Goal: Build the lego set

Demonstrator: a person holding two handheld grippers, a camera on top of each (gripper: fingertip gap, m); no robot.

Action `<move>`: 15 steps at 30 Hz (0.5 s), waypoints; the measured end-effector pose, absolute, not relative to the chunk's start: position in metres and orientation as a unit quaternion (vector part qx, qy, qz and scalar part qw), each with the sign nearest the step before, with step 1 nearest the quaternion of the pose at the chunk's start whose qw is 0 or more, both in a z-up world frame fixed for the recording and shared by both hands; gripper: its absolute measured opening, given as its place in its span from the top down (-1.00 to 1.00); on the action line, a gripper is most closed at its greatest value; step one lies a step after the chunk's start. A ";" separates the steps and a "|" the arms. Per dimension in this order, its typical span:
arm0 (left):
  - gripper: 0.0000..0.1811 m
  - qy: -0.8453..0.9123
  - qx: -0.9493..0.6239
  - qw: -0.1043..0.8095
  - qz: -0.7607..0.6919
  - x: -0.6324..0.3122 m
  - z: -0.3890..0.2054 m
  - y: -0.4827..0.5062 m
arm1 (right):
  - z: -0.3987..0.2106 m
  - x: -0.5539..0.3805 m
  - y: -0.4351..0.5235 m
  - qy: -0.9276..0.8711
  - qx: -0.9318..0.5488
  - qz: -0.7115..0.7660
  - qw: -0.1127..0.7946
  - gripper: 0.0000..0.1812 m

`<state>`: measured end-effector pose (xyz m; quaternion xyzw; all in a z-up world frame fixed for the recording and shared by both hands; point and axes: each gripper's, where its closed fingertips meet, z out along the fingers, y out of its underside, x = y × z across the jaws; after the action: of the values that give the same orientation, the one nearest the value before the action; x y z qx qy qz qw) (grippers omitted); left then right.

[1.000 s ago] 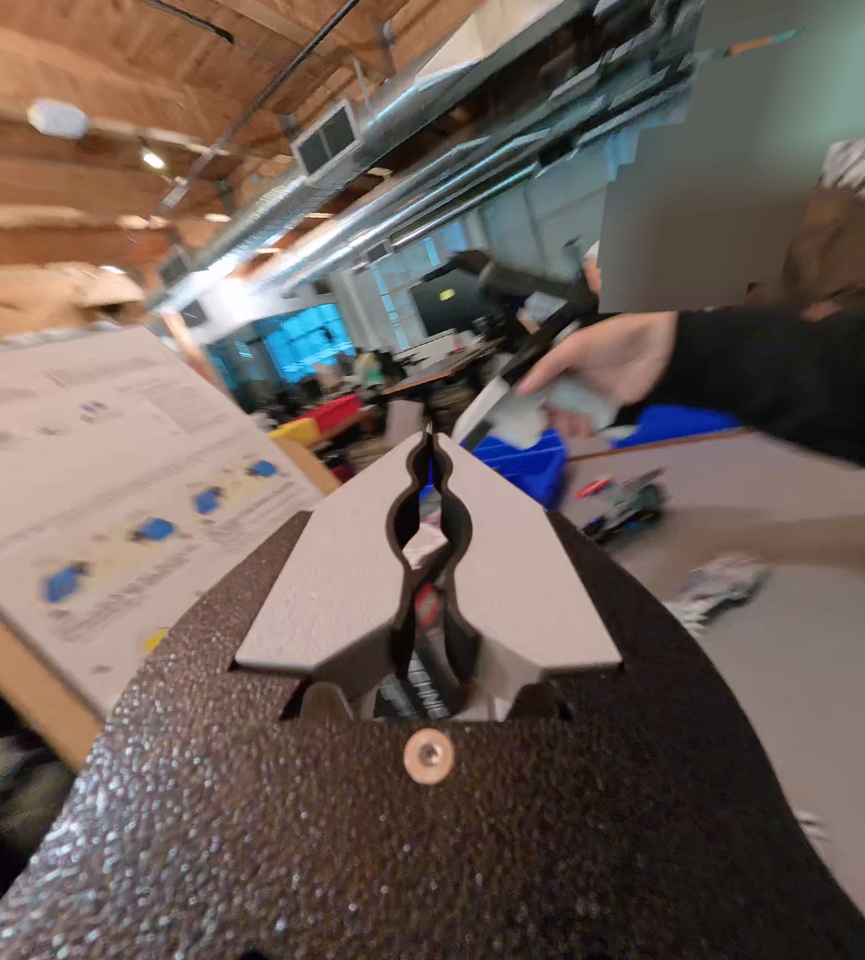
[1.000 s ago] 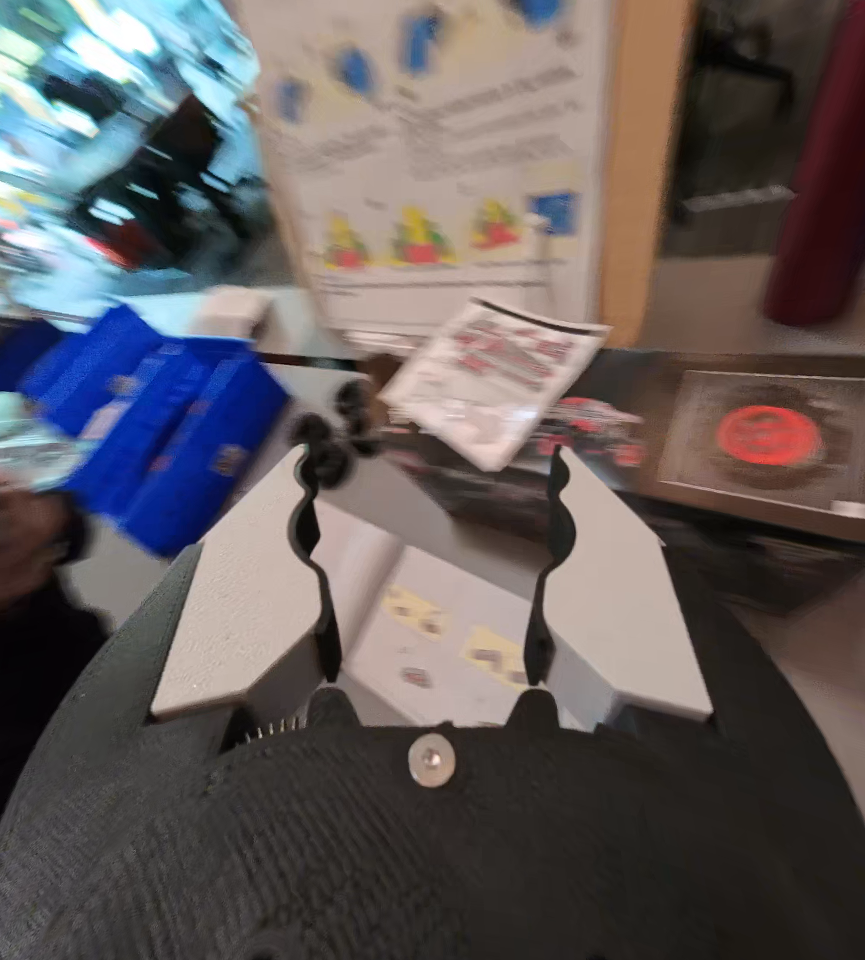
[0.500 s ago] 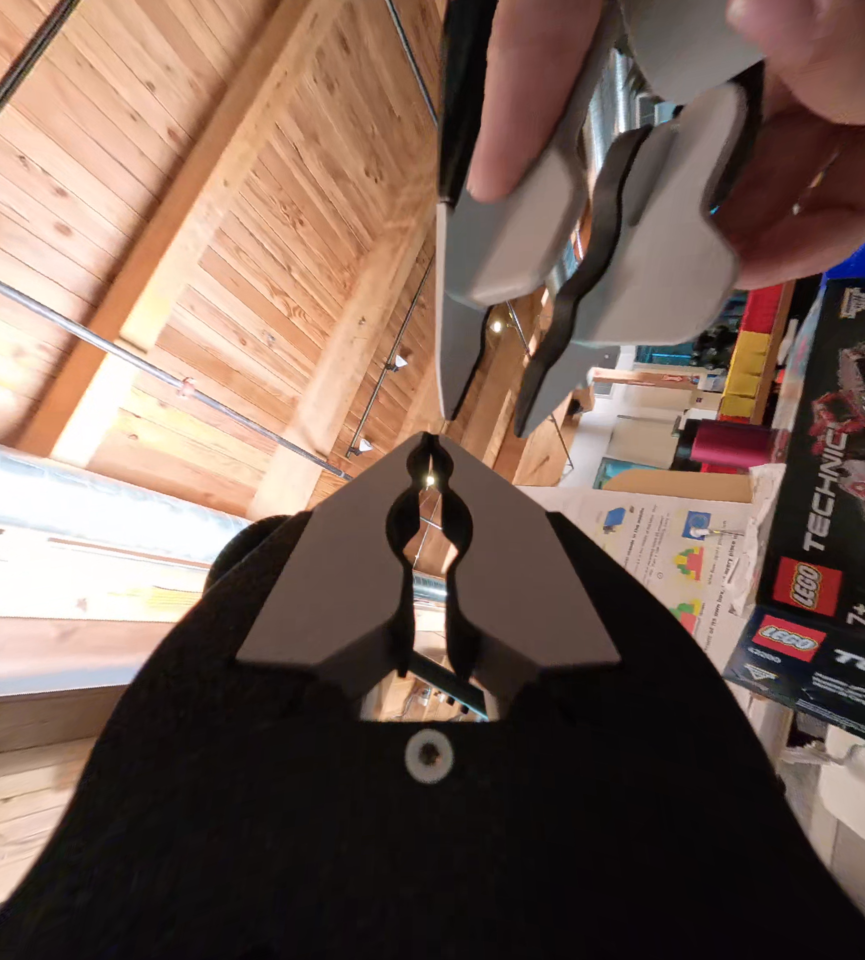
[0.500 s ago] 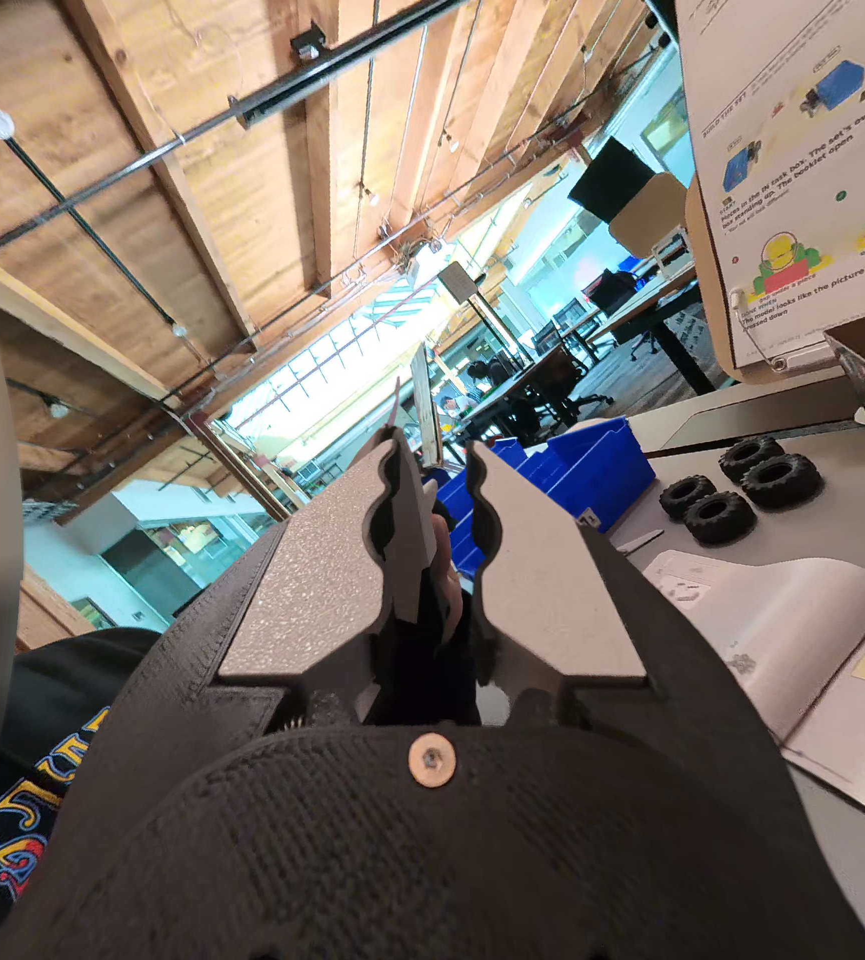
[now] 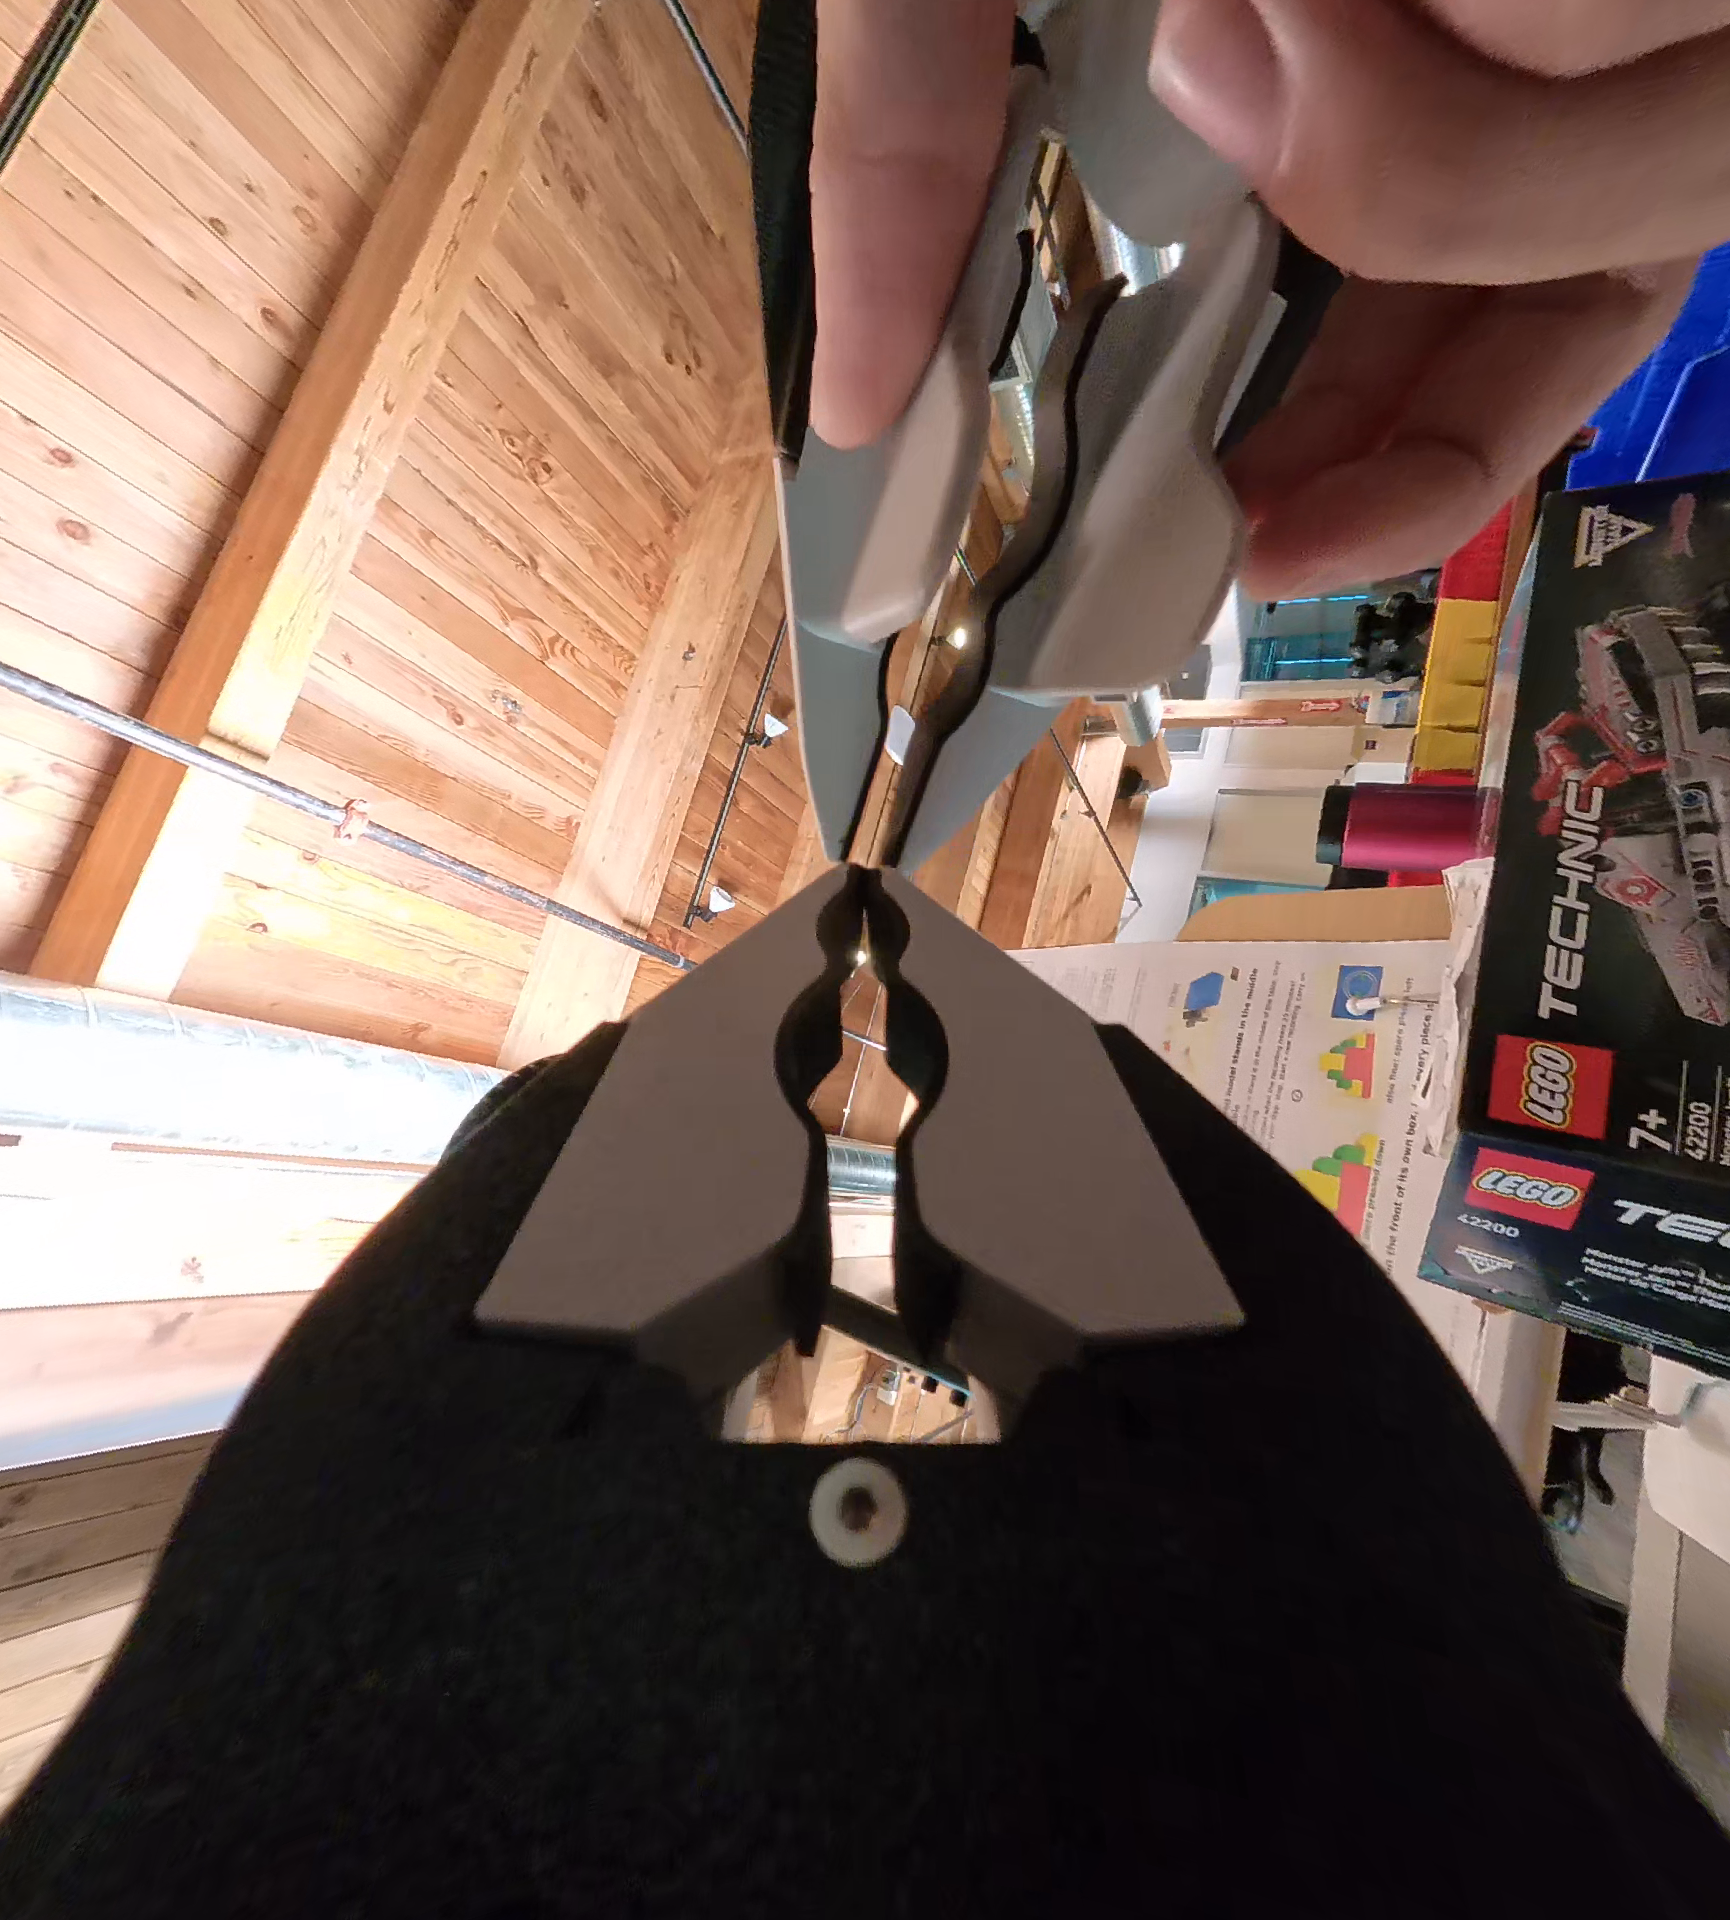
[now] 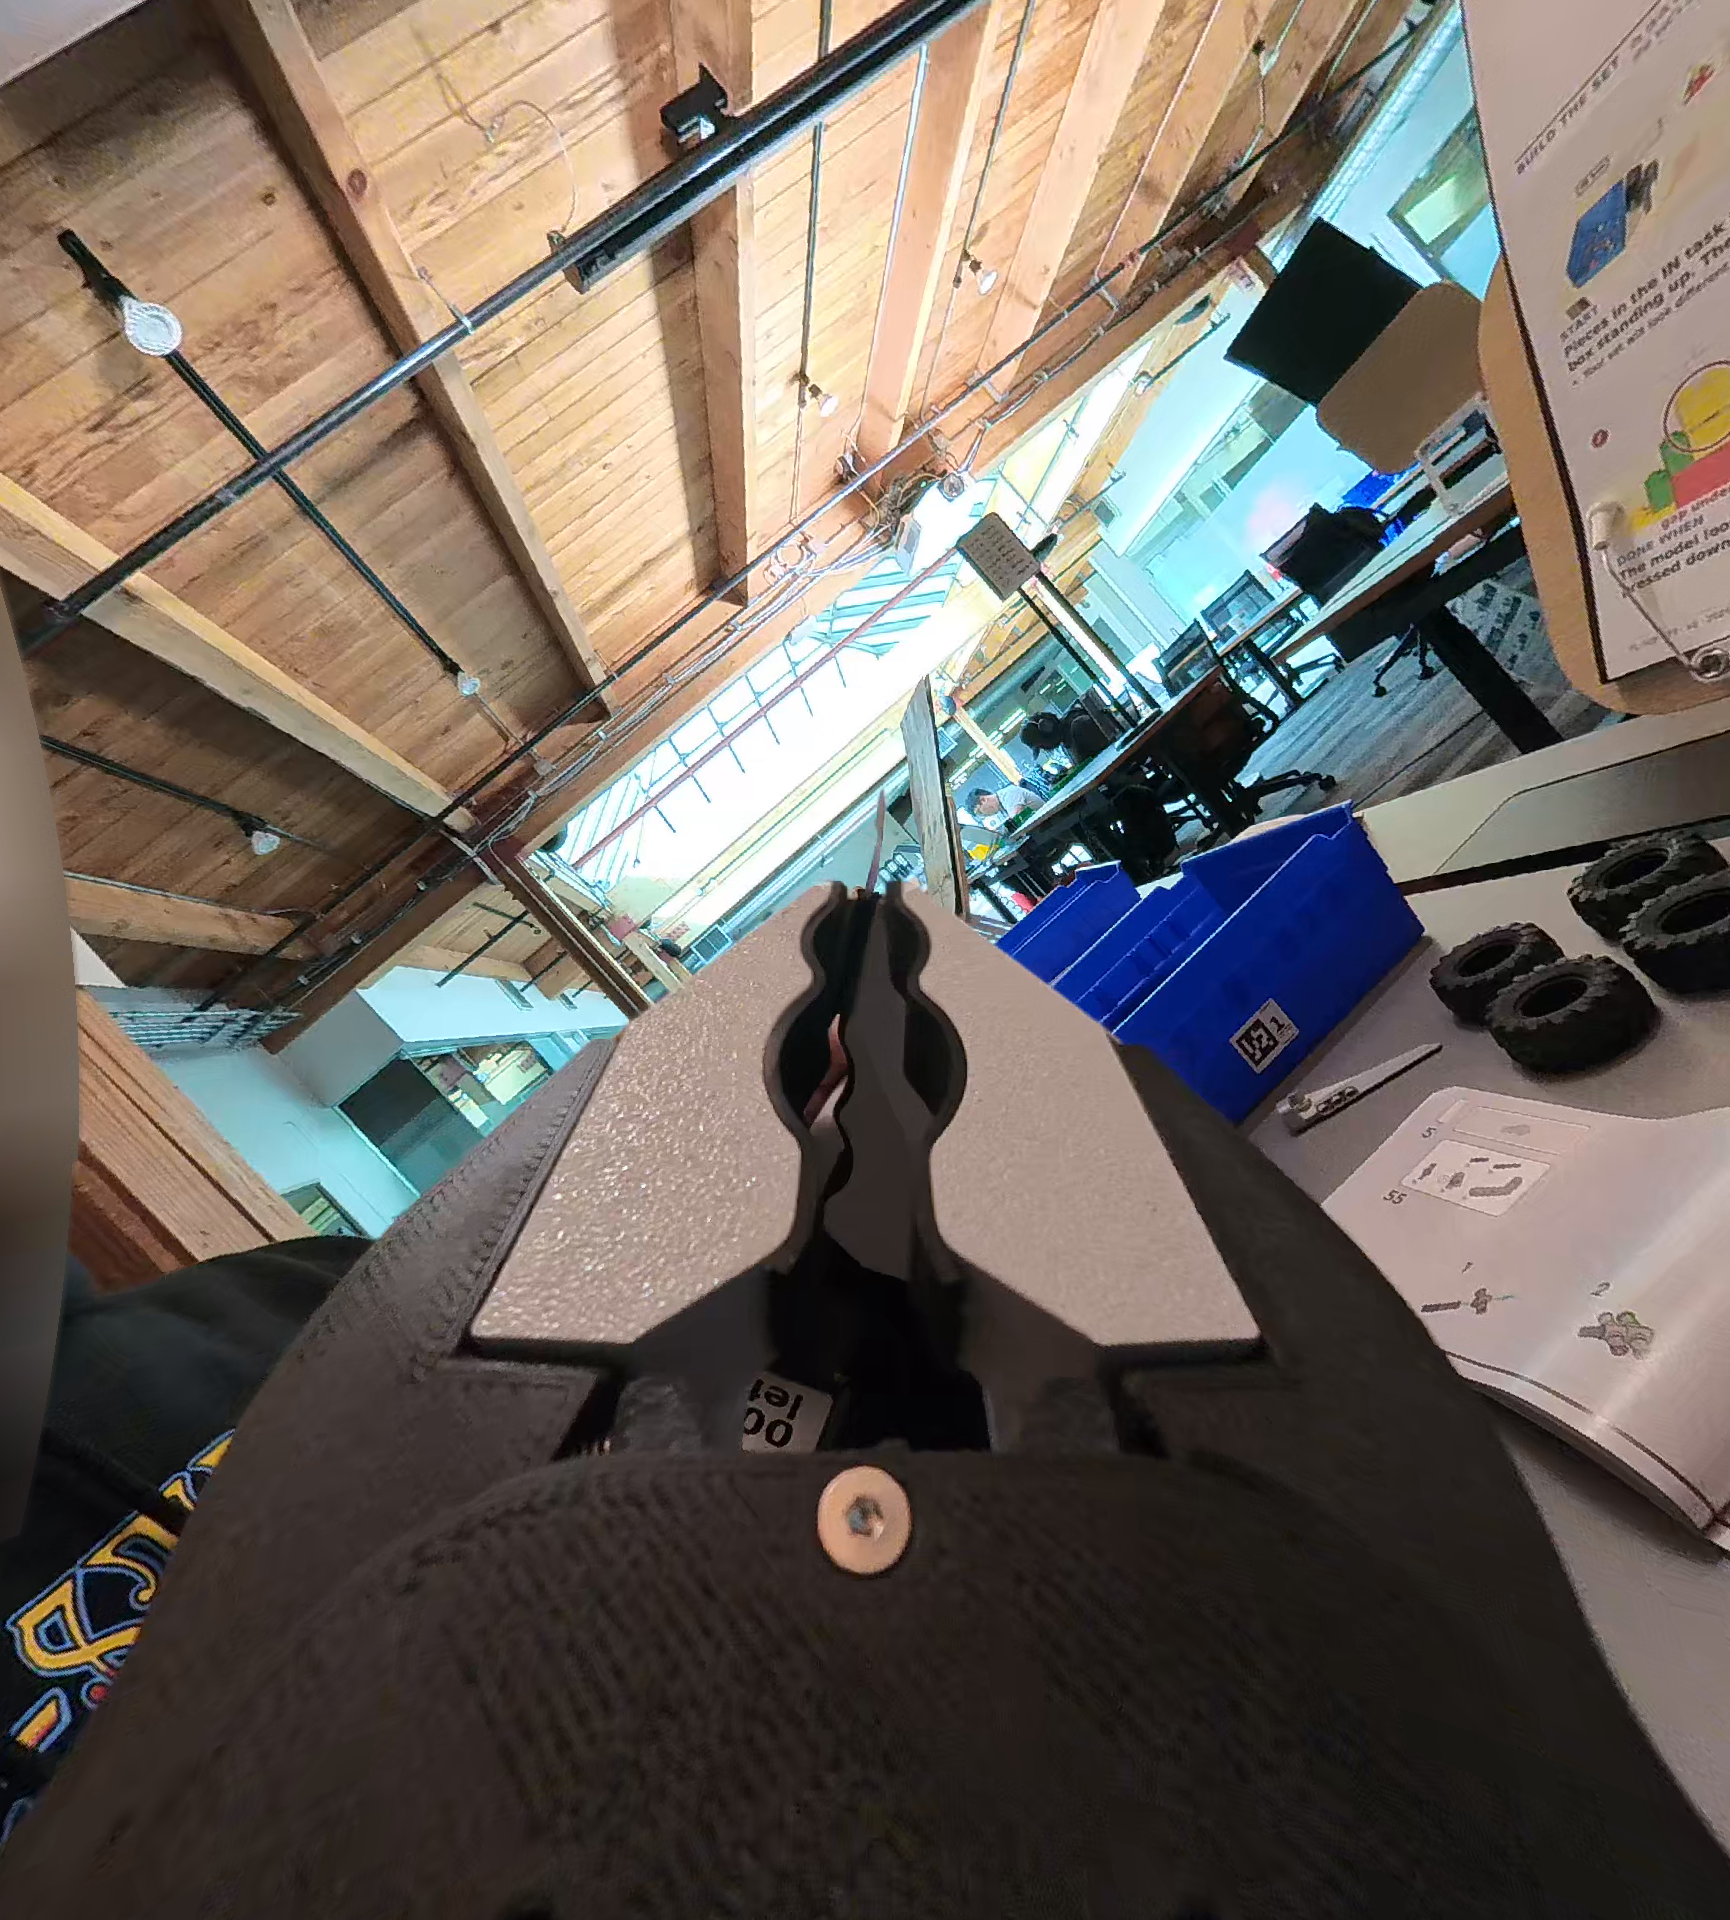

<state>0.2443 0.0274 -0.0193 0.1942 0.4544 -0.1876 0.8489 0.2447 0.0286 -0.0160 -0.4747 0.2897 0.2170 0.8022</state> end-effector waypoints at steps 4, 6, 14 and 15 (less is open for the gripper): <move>1.00 0.456 0.196 0.848 -0.187 0.245 -0.021 0.028 | -0.020 0.246 0.028 0.290 -0.480 0.215 0.799 1.00; 1.00 0.457 0.196 0.847 -0.186 0.245 -0.022 0.028 | -0.021 0.246 0.028 0.290 -0.481 0.217 0.799 1.00; 1.00 0.484 0.204 0.829 -0.193 0.247 -0.035 0.026 | -0.031 0.245 0.027 0.274 -0.506 0.223 0.787 1.00; 1.00 0.487 0.204 0.826 -0.195 0.247 -0.036 0.026 | -0.032 0.245 0.027 0.274 -0.507 0.224 0.786 1.00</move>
<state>0.2469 0.0259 -0.0361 0.2040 0.4872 -0.1954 0.8263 0.2453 0.0265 -0.0322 -0.5074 0.2736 0.2243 0.7858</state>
